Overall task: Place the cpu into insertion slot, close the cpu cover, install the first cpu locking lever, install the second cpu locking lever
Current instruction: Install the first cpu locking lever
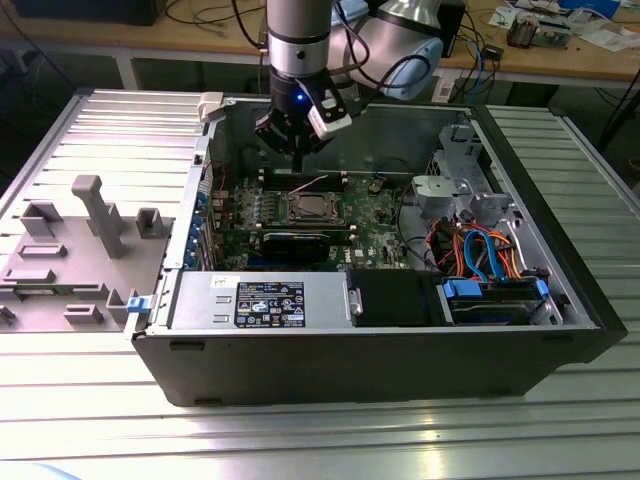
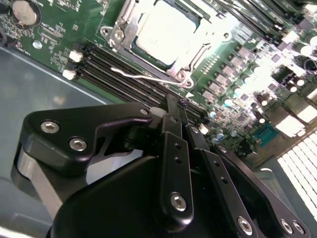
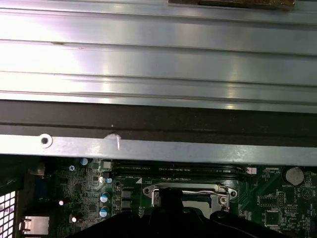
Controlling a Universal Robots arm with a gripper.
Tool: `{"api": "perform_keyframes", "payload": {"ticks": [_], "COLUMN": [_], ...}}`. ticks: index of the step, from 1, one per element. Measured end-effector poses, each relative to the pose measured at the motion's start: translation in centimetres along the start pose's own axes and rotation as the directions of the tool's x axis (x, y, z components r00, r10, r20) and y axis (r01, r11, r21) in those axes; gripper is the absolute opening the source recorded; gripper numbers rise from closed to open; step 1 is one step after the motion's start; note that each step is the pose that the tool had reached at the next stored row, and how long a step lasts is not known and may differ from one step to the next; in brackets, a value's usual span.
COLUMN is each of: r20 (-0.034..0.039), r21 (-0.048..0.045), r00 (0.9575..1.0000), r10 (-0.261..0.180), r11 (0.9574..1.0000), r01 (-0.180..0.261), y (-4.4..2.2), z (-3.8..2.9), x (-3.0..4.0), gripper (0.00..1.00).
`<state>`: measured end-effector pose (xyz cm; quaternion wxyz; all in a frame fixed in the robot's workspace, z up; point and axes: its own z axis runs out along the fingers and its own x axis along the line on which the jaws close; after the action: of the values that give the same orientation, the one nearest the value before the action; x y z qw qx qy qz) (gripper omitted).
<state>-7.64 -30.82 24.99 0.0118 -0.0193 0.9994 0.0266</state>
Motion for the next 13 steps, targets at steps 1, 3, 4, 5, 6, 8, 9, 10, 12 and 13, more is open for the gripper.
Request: {"api": "perform_keyframes", "payload": {"ticks": [1, 3, 4, 5, 6, 8, 9, 10, 12, 13], "r20": [-0.0001, 0.0001, 0.0002, 0.0002, 0.0001, 0.0001, 0.0001, 0.0001, 0.0002, 0.0], "r21": [-0.0012, -0.0059, -0.0065, -0.0067, -0.0068, -0.0071, -0.0071, -0.007, -0.0071, -0.007], "r00": [1.0, 1.0, 1.0, 1.0, 1.0, 1.0, 1.0, 1.0, 1.0, 1.0], "r10": [0.001, 0.001, 0.001, 0.002, 0.002, 0.002, 0.002, 0.002, 0.002, 0.002], "r11": [1.0, 1.0, 1.0, 1.0, 1.0, 1.0, 1.0, 1.0, 1.0, 1.0], "r01": [-0.001, -0.001, -0.001, -0.002, -0.002, -0.002, -0.002, -0.002, -0.002, -0.002], "y": [-0.01, -0.04, -0.04, -0.05, -0.05, -0.07, -0.08, -0.08, -0.11, -0.11], "z": [0.12, 0.43, 0.53, 0.6, 0.66, 0.83, 0.97, 1.07, 1.35, 1.39], "x": [-0.14, -0.38, -0.45, -0.51, -0.55, -0.6, -0.66, -0.69, -0.87, -0.95], "gripper": [0.11, 0.11, 0.11, 0.11, 0.11, 0.11, 0.11, 0.11, 0.11, 0.11]}}
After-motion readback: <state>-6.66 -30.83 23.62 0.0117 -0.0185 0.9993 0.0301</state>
